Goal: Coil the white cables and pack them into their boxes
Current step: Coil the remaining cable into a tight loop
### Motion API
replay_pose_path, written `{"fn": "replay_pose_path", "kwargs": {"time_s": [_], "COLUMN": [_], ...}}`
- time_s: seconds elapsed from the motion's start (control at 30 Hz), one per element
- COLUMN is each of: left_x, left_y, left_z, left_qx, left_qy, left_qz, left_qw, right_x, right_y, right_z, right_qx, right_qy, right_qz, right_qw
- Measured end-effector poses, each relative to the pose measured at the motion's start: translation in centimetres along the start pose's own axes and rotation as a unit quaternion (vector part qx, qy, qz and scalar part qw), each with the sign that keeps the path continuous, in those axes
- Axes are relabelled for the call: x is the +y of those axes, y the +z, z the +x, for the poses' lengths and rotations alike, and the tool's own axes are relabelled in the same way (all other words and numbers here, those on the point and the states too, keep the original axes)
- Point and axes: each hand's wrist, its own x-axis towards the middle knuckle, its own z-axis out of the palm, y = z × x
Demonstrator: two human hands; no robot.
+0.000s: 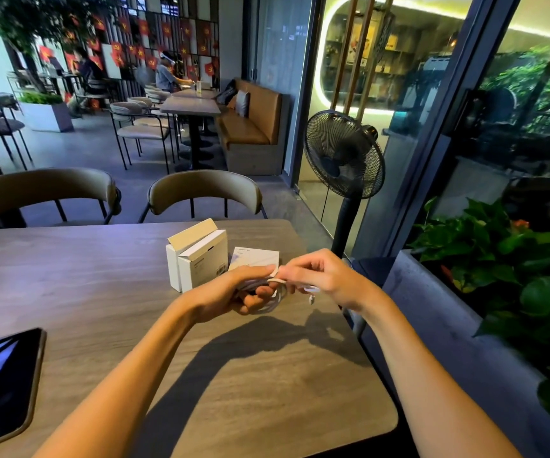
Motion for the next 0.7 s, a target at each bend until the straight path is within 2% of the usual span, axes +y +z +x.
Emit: {"fn": "replay_pose_path", "kwargs": {"time_s": [0.13, 0.23, 0.33, 0.4, 0.47, 0.53, 0.6, 0.63, 0.7], "left_x": [-0.5, -0.8, -0.8, -0.6, -0.1, 0.2, 0.3, 0.4, 0.5], "left_y": [-0.9, -1.6, -1.6, -1.8, -2.0, -2.2, -2.2, -2.2, -2.5], "left_z": [-0.5, -0.6, -0.4, -0.2, -0.1, 0.1, 0.2, 0.3, 0.4], "left_qx": [0.011, 0.038, 0.075, 0.098, 0.118, 0.147, 0.154, 0.152, 0.161], "left_qy": [0.009, 0.024, 0.046, 0.074, 0.102, 0.115, 0.119, 0.124, 0.137], "left_qz": [-0.078, -0.151, -0.216, -0.299, -0.362, -0.371, -0.384, -0.401, -0.435], "left_qw": [0.997, 0.987, 0.973, 0.946, 0.919, 0.910, 0.902, 0.895, 0.875], "right_x": [0.0, 0.6, 0.9, 1.6, 2.0, 2.2, 2.1, 2.0, 2.2], "right_y": [0.7, 0.5, 1.1, 1.7, 2.0, 2.3, 2.6, 2.7, 3.2], "right_z": [0.2, 0.8, 1.3, 1.4, 1.3, 1.1, 1.0, 1.0, 1.1], "right_qx": [0.007, 0.076, 0.211, 0.275, 0.308, 0.309, 0.285, 0.249, 0.120], "right_qy": [-0.006, 0.012, 0.052, 0.029, -0.023, -0.047, 0.004, 0.054, 0.160], "right_qz": [0.161, 0.207, 0.043, -0.080, -0.177, -0.256, -0.309, -0.332, -0.336], "right_qw": [0.987, 0.975, 0.975, 0.958, 0.935, 0.915, 0.907, 0.908, 0.920]}}
